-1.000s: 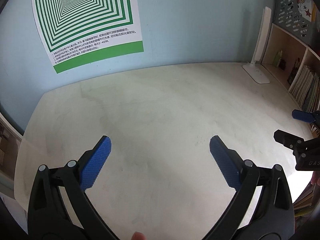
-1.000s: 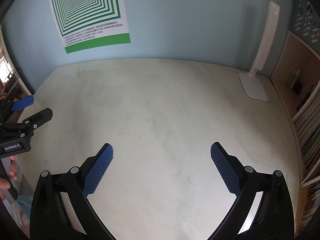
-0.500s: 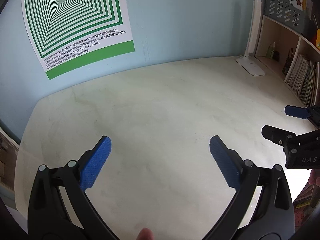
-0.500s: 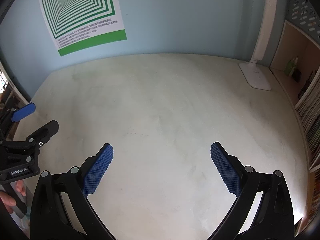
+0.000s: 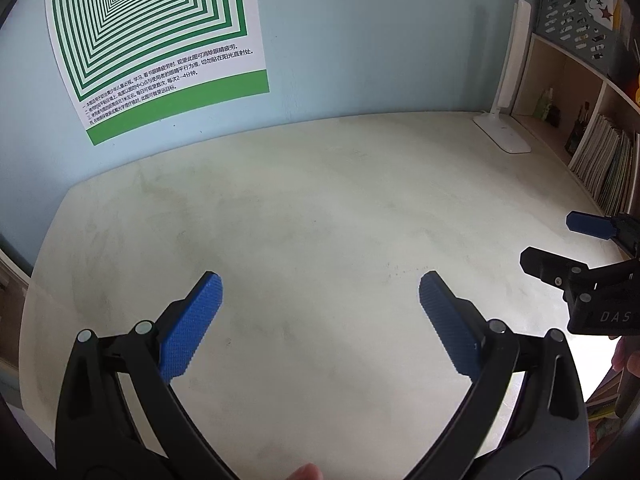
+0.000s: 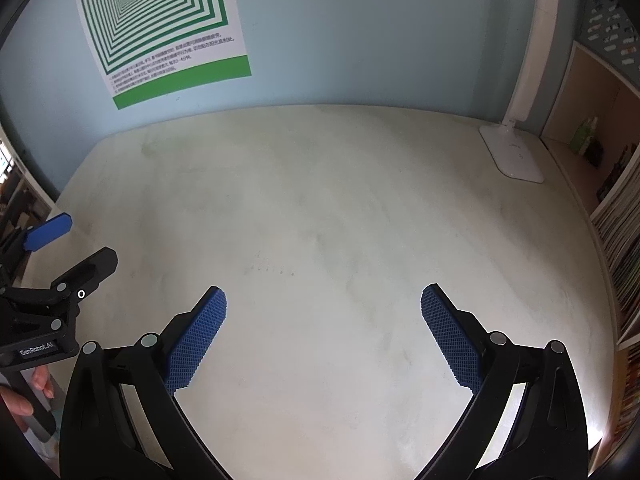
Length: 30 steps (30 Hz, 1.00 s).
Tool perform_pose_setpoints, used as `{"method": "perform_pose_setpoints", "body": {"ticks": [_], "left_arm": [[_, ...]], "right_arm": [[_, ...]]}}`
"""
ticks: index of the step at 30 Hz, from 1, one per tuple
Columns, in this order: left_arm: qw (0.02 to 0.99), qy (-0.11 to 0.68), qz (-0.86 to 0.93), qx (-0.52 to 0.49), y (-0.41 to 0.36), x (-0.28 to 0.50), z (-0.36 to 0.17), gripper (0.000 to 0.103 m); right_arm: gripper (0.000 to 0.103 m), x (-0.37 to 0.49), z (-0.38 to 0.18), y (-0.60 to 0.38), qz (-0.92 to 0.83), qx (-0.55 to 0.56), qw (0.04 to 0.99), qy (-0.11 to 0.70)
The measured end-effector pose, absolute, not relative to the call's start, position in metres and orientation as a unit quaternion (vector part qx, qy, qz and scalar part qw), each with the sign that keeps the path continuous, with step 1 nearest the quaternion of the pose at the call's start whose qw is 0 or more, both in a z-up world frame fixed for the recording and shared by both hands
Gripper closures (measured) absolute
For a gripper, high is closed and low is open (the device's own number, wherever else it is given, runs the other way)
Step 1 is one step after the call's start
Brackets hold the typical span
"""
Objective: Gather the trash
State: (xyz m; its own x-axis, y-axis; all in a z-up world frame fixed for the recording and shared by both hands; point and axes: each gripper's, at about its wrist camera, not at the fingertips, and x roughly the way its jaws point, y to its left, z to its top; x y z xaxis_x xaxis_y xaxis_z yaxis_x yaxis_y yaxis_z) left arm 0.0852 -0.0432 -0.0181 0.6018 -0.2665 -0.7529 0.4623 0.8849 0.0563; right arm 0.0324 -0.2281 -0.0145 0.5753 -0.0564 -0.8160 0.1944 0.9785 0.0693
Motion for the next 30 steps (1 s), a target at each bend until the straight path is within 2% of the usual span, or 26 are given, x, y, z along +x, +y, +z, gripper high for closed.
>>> {"method": "perform_pose_setpoints", "body": {"ticks": [30], "left_arm": [[0.879, 0.424, -0.190, 0.108, -0.0357, 0.0878, -0.0246, 0.007]], "right_arm": [[0.006, 0.0348, -0.0177, -0.2352, -0.066, 0.074, 0.882, 0.460]]}}
